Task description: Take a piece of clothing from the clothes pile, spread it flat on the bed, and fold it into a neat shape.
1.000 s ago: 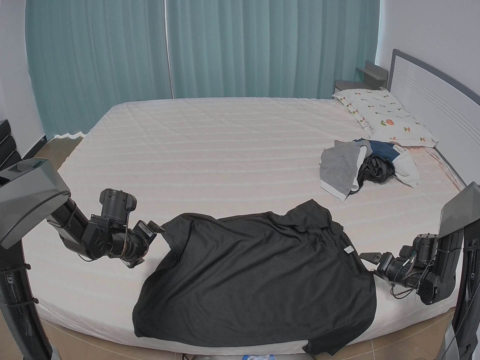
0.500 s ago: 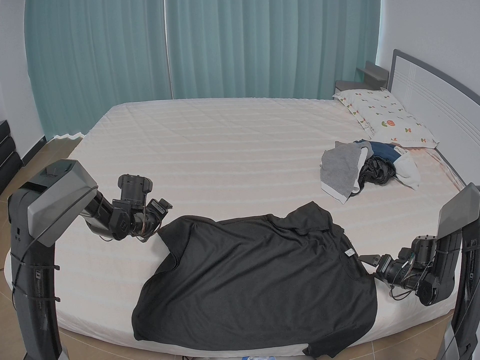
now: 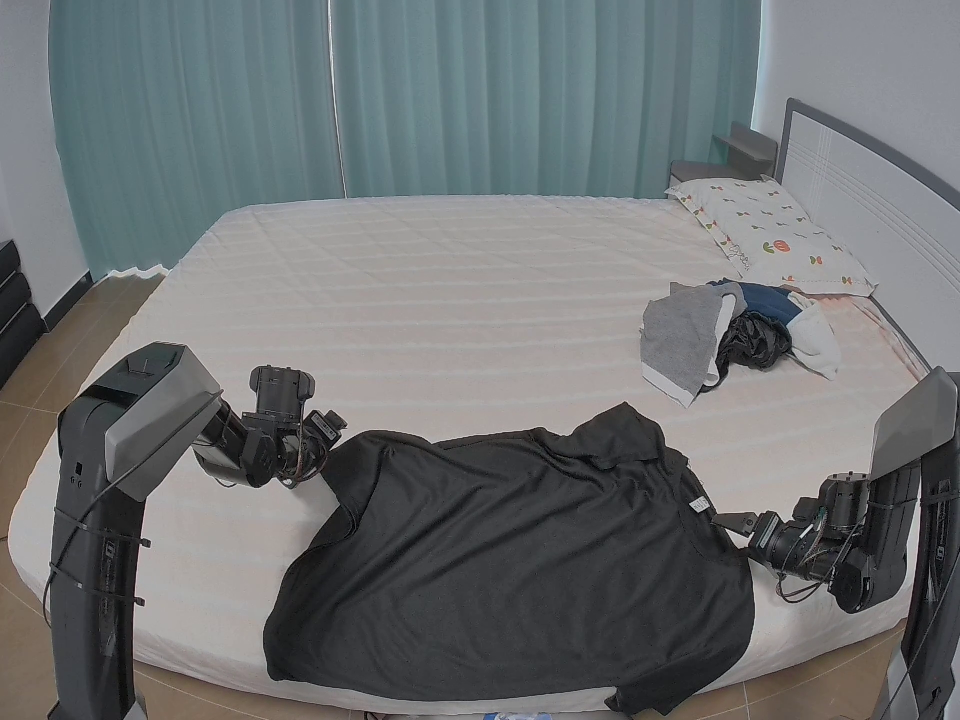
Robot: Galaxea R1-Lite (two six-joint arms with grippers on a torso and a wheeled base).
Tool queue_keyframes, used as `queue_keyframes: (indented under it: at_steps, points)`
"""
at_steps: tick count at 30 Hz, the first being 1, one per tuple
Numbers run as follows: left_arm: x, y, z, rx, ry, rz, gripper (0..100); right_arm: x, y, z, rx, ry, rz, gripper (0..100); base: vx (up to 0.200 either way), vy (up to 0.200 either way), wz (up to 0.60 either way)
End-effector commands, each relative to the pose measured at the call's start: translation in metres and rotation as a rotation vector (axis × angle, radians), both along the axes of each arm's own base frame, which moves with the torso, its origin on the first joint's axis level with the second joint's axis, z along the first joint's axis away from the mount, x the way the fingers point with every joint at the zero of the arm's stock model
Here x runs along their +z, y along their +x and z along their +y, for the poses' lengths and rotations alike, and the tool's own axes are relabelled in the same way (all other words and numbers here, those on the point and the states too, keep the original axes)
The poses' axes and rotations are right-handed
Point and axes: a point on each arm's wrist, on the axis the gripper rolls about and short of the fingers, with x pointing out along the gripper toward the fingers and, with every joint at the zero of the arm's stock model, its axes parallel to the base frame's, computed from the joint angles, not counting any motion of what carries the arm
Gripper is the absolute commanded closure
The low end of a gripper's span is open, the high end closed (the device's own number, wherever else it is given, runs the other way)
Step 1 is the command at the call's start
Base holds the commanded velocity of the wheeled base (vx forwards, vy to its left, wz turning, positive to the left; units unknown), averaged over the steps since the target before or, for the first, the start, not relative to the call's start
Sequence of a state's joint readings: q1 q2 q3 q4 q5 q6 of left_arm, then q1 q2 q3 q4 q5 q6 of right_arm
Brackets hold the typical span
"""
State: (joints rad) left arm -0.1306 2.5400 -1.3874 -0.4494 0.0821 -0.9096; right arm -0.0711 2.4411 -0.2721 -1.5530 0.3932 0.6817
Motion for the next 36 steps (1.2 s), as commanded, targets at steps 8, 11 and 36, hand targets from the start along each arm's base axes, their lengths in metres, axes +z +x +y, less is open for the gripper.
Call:
queue_keyframes:
  at_steps: [8,11,36]
  points:
    - [-0.011,0.006,-0.009,-0.019,0.014,0.003,100,0.0,0.001,0.001,0.001,0.0,-0.007,0,0.0,0.0,0.0]
    - [-0.011,0.007,-0.009,-0.018,0.012,0.0,100,0.0,0.001,0.001,0.001,0.0,-0.007,0,0.0,0.0,0.0]
    - [0.001,0.05,0.032,0.208,0.003,-0.178,100,-0.001,0.0,0.001,0.004,0.0,-0.004,0,0.0,0.0,0.0]
